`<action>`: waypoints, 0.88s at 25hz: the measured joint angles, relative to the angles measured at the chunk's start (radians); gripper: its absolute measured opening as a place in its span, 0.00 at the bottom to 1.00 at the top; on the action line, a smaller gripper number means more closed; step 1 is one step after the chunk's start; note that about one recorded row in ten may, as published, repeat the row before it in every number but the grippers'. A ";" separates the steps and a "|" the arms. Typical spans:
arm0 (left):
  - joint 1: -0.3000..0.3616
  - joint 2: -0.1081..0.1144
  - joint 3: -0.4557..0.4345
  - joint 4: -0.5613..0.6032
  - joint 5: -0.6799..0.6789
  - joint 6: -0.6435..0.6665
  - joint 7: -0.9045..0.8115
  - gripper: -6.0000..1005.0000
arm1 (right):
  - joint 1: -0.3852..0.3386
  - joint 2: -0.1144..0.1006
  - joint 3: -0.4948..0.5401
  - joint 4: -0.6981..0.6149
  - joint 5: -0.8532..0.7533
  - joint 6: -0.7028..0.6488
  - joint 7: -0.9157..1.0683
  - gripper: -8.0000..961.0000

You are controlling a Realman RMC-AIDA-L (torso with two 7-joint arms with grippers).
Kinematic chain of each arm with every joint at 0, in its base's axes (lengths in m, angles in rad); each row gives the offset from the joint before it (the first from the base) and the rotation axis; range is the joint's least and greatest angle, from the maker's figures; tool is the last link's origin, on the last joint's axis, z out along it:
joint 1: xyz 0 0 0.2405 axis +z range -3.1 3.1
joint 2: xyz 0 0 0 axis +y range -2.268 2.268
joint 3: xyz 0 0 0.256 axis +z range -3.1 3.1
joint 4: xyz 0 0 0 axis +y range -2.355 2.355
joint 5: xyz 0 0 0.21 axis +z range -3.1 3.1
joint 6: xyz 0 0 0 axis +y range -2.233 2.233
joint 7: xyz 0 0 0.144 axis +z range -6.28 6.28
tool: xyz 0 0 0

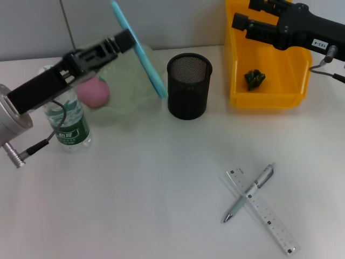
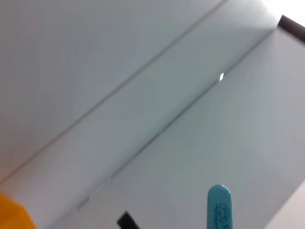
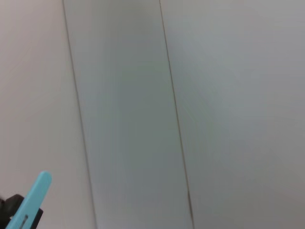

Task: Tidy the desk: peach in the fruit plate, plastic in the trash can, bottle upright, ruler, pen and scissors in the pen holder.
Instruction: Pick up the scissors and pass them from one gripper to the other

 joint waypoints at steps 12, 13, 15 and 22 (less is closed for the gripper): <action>-0.078 -0.003 -0.002 -0.306 -0.276 0.011 0.203 0.24 | -0.030 0.050 -0.002 0.088 0.140 -0.001 -0.271 0.80; -0.094 -0.003 -0.007 -0.330 -0.282 0.015 0.221 0.24 | -0.030 0.050 -0.006 0.099 0.152 -0.005 -0.291 0.80; -0.127 -0.003 -0.017 -0.371 -0.286 0.019 0.250 0.24 | -0.030 0.053 -0.012 0.116 0.175 -0.014 -0.338 0.80; -0.193 -0.003 -0.087 -0.453 -0.287 0.034 0.298 0.24 | -0.030 0.059 -0.010 0.208 0.208 -0.085 -0.503 0.80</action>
